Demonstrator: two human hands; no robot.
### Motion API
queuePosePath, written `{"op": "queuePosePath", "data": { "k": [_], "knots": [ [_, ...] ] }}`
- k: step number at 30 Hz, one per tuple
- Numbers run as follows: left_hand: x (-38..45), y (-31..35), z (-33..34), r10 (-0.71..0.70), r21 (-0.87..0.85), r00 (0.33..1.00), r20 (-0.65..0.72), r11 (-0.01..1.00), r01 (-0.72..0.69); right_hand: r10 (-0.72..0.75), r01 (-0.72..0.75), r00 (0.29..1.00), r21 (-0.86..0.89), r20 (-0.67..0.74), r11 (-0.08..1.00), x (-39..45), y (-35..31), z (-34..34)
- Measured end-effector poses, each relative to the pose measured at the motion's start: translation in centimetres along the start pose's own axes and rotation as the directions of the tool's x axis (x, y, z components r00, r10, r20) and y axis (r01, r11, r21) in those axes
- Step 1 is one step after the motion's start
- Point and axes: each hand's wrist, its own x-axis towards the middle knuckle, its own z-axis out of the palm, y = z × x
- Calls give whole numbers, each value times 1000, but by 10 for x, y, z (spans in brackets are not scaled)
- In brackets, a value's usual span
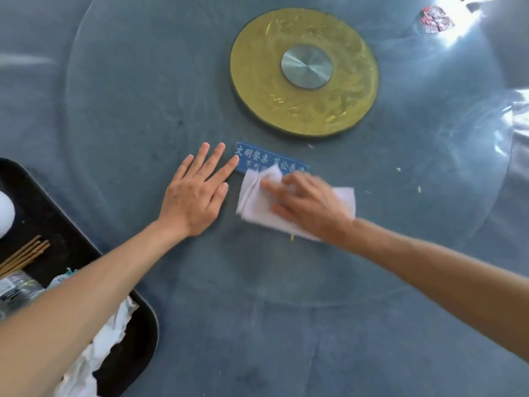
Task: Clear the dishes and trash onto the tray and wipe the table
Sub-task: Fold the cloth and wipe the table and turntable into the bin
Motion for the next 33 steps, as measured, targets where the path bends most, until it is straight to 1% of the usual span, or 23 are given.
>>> {"op": "queuePosePath", "data": {
  "k": [2,3,5,7,9,10,11,13,14,15,17,19,21,22,24,26,29,31,32,33],
  "knots": [
    [5,-13,-7,5,1,1000,30,1000,-6,-157,158,987,-26,44,987,-35,-45,15],
    [7,-17,-10,-3,4,999,43,1000,3,-230,230,972,-6,55,973,-51,-64,21],
    [9,-15,-17,-80,-23,995,51,996,81,-355,354,933,32,49,935,-74,-97,28],
    [4,3,-21,-155,-95,987,35,983,158,-419,417,908,85,14,905,-81,-112,19],
    [-10,25,-16,-149,-201,989,22,968,151,-401,403,915,115,-42,908,-63,-109,-5],
    [-18,35,-11,-146,-236,989,35,960,151,-303,306,952,142,-47,941,-48,-96,-20],
    [-25,43,-6,-158,-233,986,47,958,165,-234,237,971,100,-47,966,-31,-73,-32],
    [-28,51,4,-254,-180,967,7,951,251,-107,99,987,-71,-122,993,10,-23,-58],
    [-26,52,6,-310,-162,951,-19,939,303,-22,15,990,-50,-138,999,30,1,-66],
    [-23,51,6,-337,-137,941,-39,934,329,47,-53,987,-34,-151,998,50,27,-71],
    [-18,46,6,-314,-82,947,-66,948,308,166,-177,969,-49,-180,983,86,76,-76],
    [-17,34,6,-288,-73,955,-67,956,283,294,-315,930,-67,-220,947,110,117,-71],
    [-16,24,7,-275,-74,959,-65,960,271,407,-431,892,-96,-199,897,120,136,-58],
    [-15,19,7,-271,-70,960,-65,961,267,435,-455,885,-111,-166,884,121,137,-50],
    [-12,10,6,-260,-72,963,-71,964,255,424,-444,894,-167,-142,880,123,124,-39],
    [-9,-1,3,-244,-81,967,-69,968,238,372,-385,923,-181,-103,905,118,107,-36],
    [-2,-22,-3,-213,-89,976,-45,974,209,201,-195,979,-161,19,968,82,58,-28],
    [3,-35,-9,-195,-100,980,-26,976,191,107,-95,986,-100,125,990,45,12,-20],
    [6,-42,-12,-183,-105,983,-18,978,180,36,-26,983,-57,182,998,27,-13,-16],
    [9,-48,-15,-175,-107,985,-13,979,172,-68,69,975,3,213,998,8,-38,-8]
  ]
}}
